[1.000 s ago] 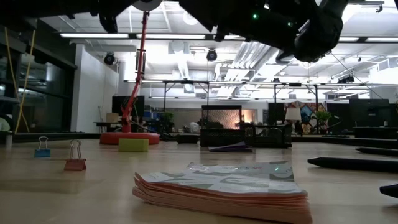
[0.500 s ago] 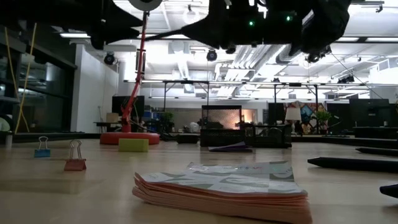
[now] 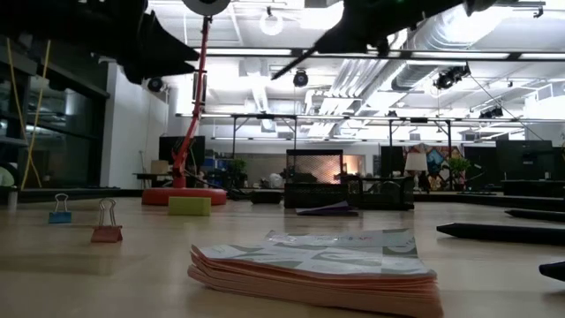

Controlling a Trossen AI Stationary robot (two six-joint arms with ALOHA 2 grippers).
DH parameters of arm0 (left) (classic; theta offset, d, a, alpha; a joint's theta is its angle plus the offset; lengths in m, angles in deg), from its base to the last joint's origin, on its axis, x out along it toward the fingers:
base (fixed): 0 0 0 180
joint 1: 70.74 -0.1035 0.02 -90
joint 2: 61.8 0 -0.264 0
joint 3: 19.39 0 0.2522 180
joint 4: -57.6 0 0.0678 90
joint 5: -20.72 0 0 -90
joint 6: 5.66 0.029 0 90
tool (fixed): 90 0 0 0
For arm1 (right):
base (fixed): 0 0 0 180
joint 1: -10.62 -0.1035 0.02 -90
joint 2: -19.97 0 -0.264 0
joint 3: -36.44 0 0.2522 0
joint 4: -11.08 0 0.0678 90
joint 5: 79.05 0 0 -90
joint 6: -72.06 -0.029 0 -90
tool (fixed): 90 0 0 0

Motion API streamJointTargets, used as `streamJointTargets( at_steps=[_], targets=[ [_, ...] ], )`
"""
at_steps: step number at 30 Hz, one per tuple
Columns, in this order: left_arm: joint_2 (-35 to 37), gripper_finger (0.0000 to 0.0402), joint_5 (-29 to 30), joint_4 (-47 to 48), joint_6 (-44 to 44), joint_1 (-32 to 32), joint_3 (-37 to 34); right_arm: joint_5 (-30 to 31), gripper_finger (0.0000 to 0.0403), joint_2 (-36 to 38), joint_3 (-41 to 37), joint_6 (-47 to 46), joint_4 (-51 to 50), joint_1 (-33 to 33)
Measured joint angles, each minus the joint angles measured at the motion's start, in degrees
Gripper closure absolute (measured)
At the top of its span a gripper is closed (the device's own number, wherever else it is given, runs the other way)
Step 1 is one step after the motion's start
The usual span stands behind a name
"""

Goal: Pick and place office supplies into organizer
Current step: Put the black pen into the black desk organizer

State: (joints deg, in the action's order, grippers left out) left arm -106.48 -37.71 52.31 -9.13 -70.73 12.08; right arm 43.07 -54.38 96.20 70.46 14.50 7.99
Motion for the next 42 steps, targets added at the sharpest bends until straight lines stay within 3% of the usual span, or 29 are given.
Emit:
streamJointTargets(
  at_steps=[5,9,16,24,31,42],
  targets=[
    [-0.08,0.0168,-1.23,1.59,-1.27,0.00,0.01,-9.78,0.0386,6.35,0.31,-7.77,-11.25,6.09],
    [-0.08,0.0168,-1.40,3.54,-2.55,0.00,0.00,-12.56,0.0386,7.28,5.10,-11.17,-25.23,10.94],
    [-0.08,0.0167,-1.52,4.25,-2.93,0.00,0.00,-16.57,0.0386,3.73,19.42,-11.40,-42.79,15.38],
    [-0.09,0.0167,-1.53,5.64,-2.95,0.00,0.00,-21.75,0.0386,-5.31,34.05,-13.59,-61.87,18.06],
    [-0.09,0.0167,-1.53,5.70,-2.95,0.00,0.00,-21.67,0.0386,-15.17,42.80,-13.53,-71.59,18.45],
    [-0.10,0.0167,-1.55,6.96,-3.67,0.00,0.00,-26.39,0.0386,-24.17,49.09,-11.88,-75.42,18.47]
  ],
)
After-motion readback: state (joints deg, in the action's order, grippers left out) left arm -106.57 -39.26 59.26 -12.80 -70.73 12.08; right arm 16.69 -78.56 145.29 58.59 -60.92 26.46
